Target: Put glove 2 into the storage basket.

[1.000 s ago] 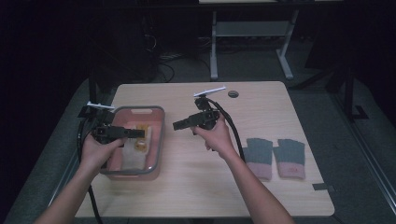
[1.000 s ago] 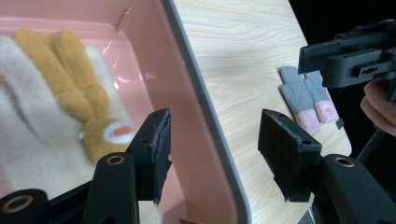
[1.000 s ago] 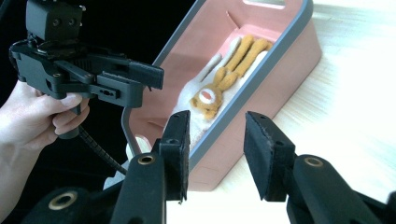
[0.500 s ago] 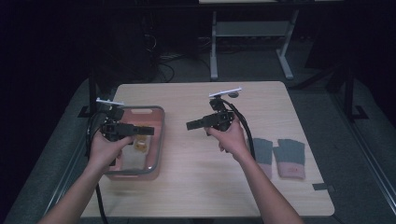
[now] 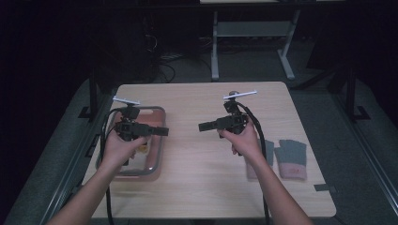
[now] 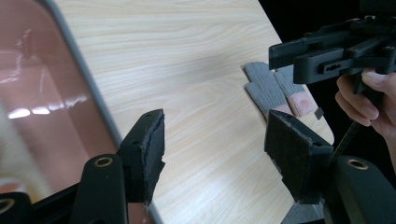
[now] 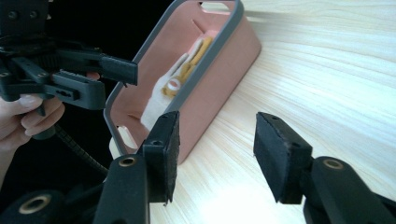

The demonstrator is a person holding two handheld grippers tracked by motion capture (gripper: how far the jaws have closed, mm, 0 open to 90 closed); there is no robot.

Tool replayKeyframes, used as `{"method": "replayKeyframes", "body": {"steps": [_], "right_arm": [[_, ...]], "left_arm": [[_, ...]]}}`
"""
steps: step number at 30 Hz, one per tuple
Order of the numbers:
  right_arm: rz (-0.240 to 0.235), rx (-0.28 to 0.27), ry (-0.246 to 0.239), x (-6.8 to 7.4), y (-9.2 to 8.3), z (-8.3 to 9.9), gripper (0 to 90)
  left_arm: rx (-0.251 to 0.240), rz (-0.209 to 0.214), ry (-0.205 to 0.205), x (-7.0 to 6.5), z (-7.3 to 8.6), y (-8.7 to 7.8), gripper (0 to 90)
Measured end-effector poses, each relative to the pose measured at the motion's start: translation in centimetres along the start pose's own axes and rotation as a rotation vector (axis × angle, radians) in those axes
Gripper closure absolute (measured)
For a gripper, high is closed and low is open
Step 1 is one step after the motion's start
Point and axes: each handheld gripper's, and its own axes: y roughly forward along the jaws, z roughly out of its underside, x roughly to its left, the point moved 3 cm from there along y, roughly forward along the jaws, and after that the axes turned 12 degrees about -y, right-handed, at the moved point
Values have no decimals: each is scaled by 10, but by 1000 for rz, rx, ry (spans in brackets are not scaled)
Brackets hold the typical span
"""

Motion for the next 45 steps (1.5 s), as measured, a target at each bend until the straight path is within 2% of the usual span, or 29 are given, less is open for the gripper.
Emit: {"method": "replayKeyframes", "body": {"steps": [8,20,31,36,42,45], "right_arm": [[13,-5,10,-8,-12,13,472],[80,0,34,-25,-39,31,439],[126,-10,54,-39,-63,47,432],[149,-17,60,-42,-78,56,427],[194,-18,61,-50,-99,70,426],[229,9,46,-53,-103,77,428]], "left_arm": [[20,10,21,-14,0,17,366],[48,54,61,-35,1,44,343],[60,75,79,-48,4,60,338],[66,78,100,-55,9,65,327],[72,88,114,-61,17,76,314],[82,94,116,-64,22,86,314]]}}
